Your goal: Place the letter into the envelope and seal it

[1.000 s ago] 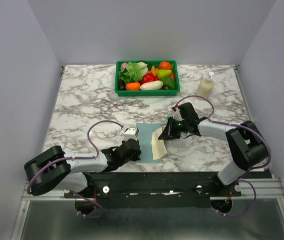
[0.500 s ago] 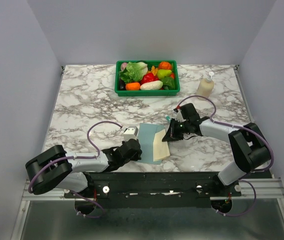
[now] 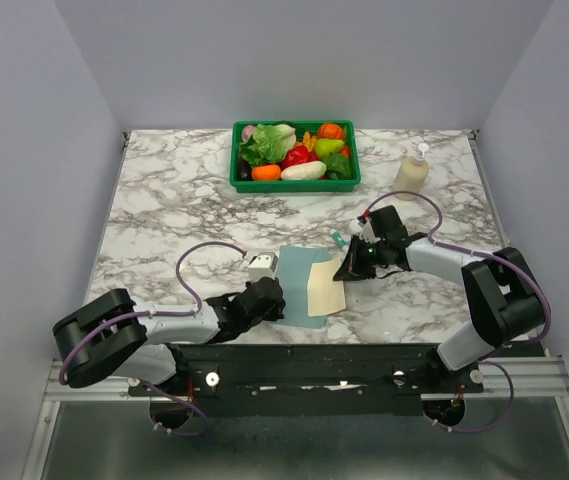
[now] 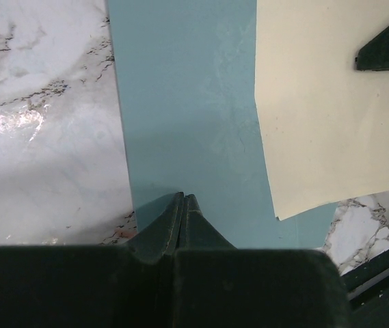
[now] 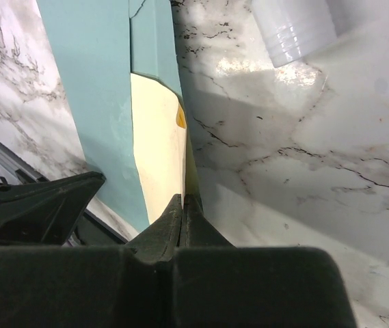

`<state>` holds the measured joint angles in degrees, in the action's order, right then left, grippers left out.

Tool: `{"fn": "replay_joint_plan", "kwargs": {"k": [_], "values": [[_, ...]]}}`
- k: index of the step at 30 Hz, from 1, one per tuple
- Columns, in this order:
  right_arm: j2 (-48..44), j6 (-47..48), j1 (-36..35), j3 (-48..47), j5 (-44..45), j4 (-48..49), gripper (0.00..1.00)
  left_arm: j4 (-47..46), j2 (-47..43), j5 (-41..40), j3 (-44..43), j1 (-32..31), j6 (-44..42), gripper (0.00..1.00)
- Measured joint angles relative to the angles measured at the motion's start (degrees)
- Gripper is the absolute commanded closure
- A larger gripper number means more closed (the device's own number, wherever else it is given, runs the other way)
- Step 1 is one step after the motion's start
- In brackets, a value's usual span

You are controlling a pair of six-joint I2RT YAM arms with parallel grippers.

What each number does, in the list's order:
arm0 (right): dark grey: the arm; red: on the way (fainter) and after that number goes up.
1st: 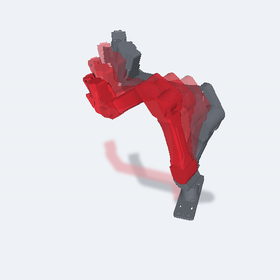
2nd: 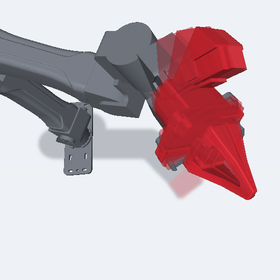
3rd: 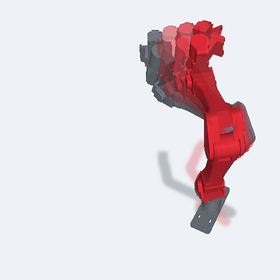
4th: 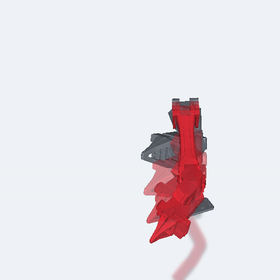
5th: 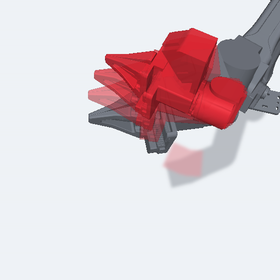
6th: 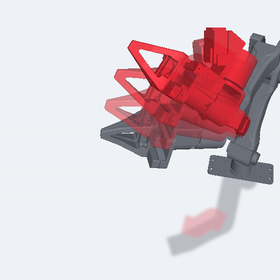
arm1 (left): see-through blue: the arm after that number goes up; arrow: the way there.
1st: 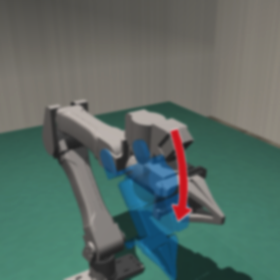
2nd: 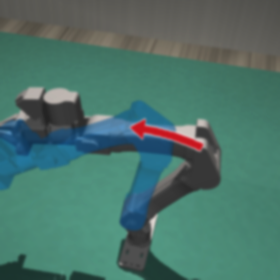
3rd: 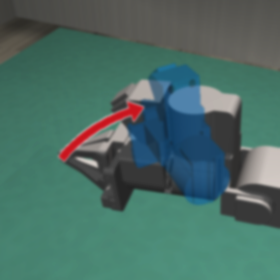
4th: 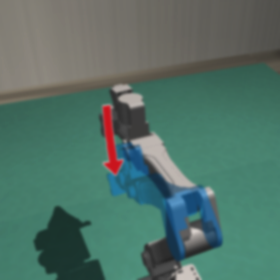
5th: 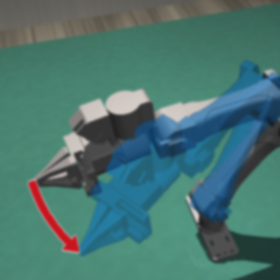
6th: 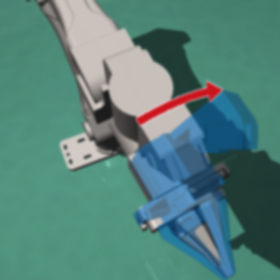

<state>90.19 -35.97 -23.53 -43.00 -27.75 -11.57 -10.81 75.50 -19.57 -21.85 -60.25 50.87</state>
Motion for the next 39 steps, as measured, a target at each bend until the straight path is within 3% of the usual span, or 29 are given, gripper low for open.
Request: {"fn": "replay_joint_plan", "kwargs": {"k": [39], "values": [[0.59,-6.62,0.0,0.98,-1.97,7.41,0.99,-1.4,3.3,-3.67,-1.57,-4.87,4.96,1.0]]}}
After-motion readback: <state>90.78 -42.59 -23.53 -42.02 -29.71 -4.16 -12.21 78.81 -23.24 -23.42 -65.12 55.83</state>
